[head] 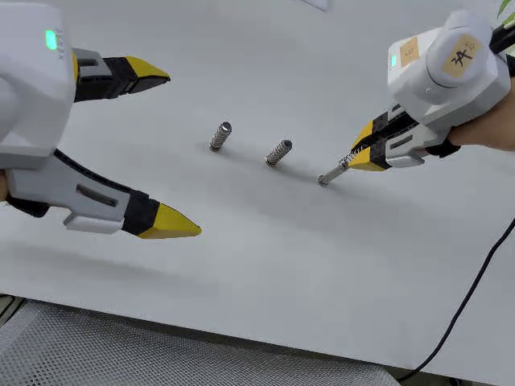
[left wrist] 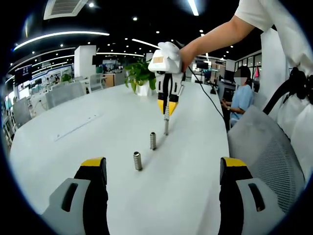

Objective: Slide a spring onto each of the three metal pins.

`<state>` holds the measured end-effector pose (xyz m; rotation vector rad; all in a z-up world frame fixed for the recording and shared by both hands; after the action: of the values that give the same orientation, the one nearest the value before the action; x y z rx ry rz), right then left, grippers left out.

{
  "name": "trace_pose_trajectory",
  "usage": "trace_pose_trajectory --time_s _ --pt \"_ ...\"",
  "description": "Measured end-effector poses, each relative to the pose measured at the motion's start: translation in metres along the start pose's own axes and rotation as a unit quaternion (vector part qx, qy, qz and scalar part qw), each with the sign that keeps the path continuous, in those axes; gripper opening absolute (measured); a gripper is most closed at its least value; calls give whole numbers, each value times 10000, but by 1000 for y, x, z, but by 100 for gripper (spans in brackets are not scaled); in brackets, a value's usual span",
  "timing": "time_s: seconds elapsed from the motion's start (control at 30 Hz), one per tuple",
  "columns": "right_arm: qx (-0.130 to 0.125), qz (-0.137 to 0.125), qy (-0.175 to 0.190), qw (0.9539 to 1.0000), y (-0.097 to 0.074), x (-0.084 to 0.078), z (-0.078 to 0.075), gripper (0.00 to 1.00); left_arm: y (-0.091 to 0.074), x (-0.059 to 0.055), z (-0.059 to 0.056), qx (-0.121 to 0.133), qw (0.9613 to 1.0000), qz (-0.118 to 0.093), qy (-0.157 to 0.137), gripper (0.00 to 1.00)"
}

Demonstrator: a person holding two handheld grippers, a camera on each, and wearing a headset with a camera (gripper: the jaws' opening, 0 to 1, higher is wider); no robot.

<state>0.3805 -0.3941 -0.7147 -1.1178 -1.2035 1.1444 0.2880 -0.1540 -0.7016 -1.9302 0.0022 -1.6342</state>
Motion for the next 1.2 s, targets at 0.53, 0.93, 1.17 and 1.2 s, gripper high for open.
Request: trace_pose_trajectory --time_s 0.53,0.93,1.17,1.2 --pt "19 47 9 10000 1 -5 -3 6 2 -1 -2 -45 10000 -45 -45 95" --pt "31 20 46 10000 7 -6 -3 6 2 -2 -2 -58 10000 -23 -44 95" --pt "48 31 55 10000 14 -7 -4 6 2 -3 -1 -58 10000 -11 -54 95" --pt "44 29 54 10000 14 -7 -4 6 2 -3 0 -57 10000 -13 -53 95"
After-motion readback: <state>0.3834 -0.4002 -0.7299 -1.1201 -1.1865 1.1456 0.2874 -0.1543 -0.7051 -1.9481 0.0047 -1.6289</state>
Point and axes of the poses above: the centre of the closed fingertips' face, and the gripper's own axes: y roughly forward along the fingers, z roughly to its left, x roughly out of its top, the point moved 6 cm from there along -y, roughly backward along the fingers, and after that the axes turned 3 degrees about z, right-handed, at the moved point
